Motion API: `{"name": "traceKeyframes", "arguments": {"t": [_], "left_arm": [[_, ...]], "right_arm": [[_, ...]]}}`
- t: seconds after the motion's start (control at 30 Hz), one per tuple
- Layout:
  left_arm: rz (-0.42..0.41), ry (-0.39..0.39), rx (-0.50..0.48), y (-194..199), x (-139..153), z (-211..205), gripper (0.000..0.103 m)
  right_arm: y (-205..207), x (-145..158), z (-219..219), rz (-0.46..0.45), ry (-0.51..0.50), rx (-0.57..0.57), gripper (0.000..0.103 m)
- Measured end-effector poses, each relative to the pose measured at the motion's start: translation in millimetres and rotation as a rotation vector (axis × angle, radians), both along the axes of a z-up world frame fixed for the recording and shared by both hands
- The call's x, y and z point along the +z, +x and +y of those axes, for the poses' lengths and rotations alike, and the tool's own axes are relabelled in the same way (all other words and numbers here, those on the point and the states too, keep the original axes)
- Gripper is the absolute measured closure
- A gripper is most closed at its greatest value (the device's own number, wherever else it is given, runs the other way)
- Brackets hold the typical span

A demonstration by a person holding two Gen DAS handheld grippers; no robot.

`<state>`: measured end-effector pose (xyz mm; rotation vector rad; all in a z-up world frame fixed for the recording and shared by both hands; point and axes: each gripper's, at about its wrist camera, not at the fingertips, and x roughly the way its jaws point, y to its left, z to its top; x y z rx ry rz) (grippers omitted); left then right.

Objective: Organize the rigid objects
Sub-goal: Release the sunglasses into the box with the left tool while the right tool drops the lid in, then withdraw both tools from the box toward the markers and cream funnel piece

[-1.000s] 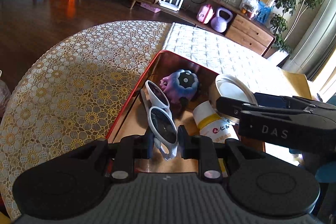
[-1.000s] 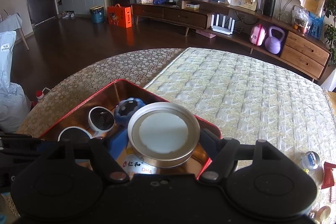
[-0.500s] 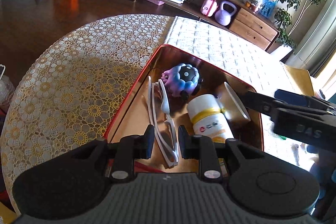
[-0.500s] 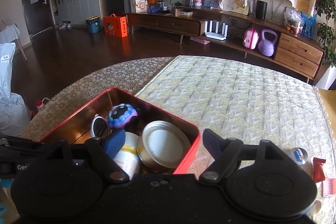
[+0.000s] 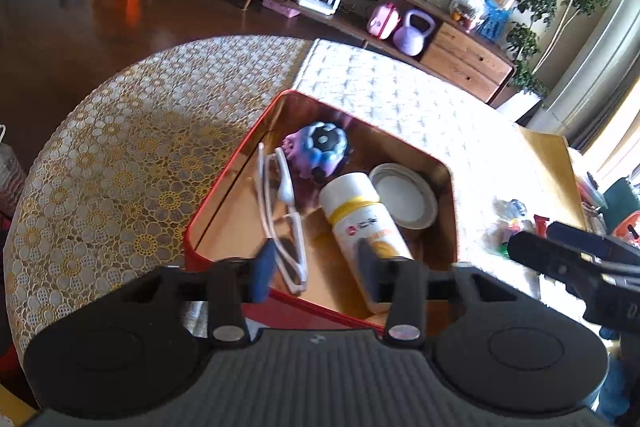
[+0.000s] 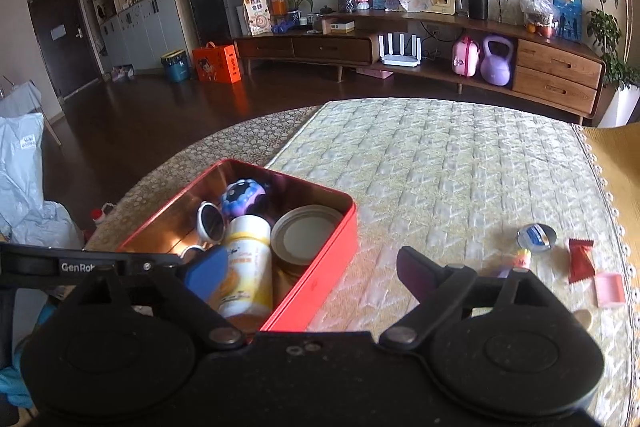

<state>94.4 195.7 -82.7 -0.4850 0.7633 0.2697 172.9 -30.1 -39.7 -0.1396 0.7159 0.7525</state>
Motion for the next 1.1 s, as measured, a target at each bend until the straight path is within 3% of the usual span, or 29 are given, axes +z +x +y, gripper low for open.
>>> {"name": "traceKeyframes", "arguments": {"t": [0.2,0.33,0.53,0.6,1.1], "left_arm": [[-0.043,0.034,-0.031,-9.1,18.5,-17.4,0.044],[-0.067,0.074,-0.039,-15.0,29.3,-30.9,0.029],[-0.083,0.104,-0.078,-16.6,38.9,-53.4,0.027],[-0.082,0.106,-0.093,-15.4,40.3,-61.7,0.022],[-0.064,0.134,-0.228,17.8,39.3,-131.2,0.021]], "right_arm": [[-20.2,10.7,-25.0,-0.011,0.050,-0.007,0.004],[-34.6,16.2,-40.2,-0.050,0.058,-0.027,0.001],[-47.0,16.5,-67.6,-0.064,0.071,-0.096,0.000],[-50.0,15.4,-76.7,-0.071,0.066,-0.116,0.000],[-40.0,-1.9,-148.2,-0.082,0.042,-0.286,0.001]]}}
